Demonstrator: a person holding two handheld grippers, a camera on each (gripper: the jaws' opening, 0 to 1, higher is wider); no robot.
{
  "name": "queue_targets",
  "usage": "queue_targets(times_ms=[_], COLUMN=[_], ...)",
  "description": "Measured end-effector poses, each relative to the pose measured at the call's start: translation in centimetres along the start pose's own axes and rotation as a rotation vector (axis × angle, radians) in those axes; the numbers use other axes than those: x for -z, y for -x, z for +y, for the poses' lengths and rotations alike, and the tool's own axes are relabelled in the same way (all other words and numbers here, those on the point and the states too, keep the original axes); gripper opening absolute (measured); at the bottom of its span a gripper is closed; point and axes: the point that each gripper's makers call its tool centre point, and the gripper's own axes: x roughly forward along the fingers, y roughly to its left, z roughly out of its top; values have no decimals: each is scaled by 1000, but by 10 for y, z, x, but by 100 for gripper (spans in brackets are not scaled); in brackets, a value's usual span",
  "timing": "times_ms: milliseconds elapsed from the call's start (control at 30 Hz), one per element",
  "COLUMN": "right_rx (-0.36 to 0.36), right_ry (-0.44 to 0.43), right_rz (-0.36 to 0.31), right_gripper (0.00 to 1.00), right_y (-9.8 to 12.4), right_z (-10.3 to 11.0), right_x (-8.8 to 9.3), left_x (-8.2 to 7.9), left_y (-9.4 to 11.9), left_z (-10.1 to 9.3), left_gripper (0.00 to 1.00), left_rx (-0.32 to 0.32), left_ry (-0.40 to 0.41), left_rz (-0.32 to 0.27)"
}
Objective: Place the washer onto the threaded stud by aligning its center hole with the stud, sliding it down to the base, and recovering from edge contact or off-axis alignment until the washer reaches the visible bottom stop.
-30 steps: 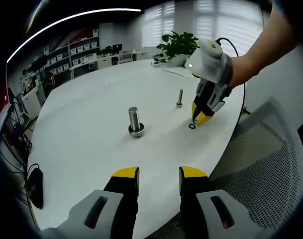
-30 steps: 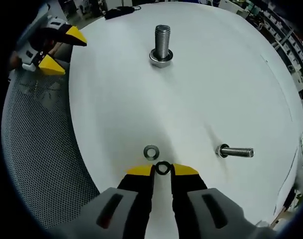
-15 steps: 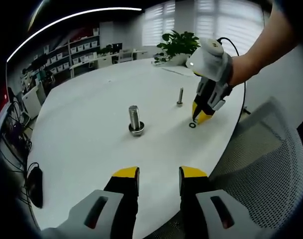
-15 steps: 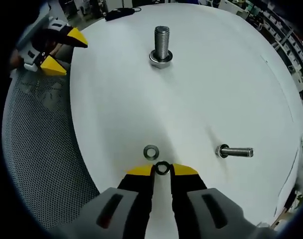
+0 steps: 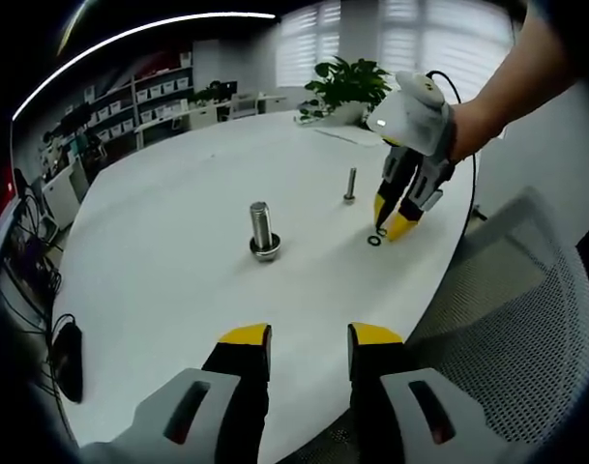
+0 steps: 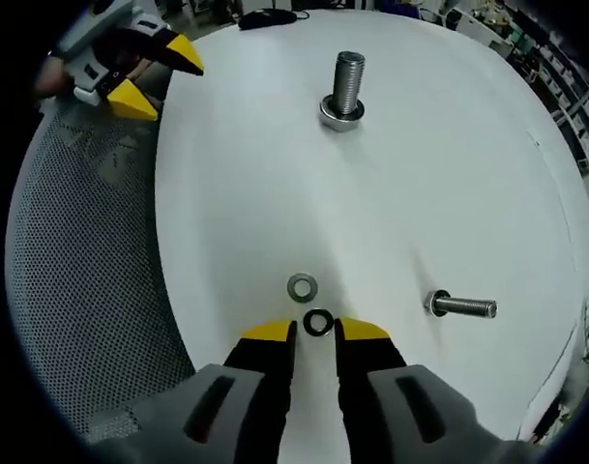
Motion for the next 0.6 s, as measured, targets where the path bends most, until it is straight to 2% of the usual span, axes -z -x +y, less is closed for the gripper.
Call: queue_targets(times_ms=[400,600], right_rx=[28,55], right_ry=[-69,-113], right_rz=[76,69], right_gripper=[15,14], right_y=[-1,-2], right_z=[-5,-5], right_x=[-2,-2], left_x=[-1,-2], left_y=[0,1], left_z=[2,2], left_gripper=[29,29], left_rx=[-9,-10], left_ry=[3,4], left_rz=[-5,-6])
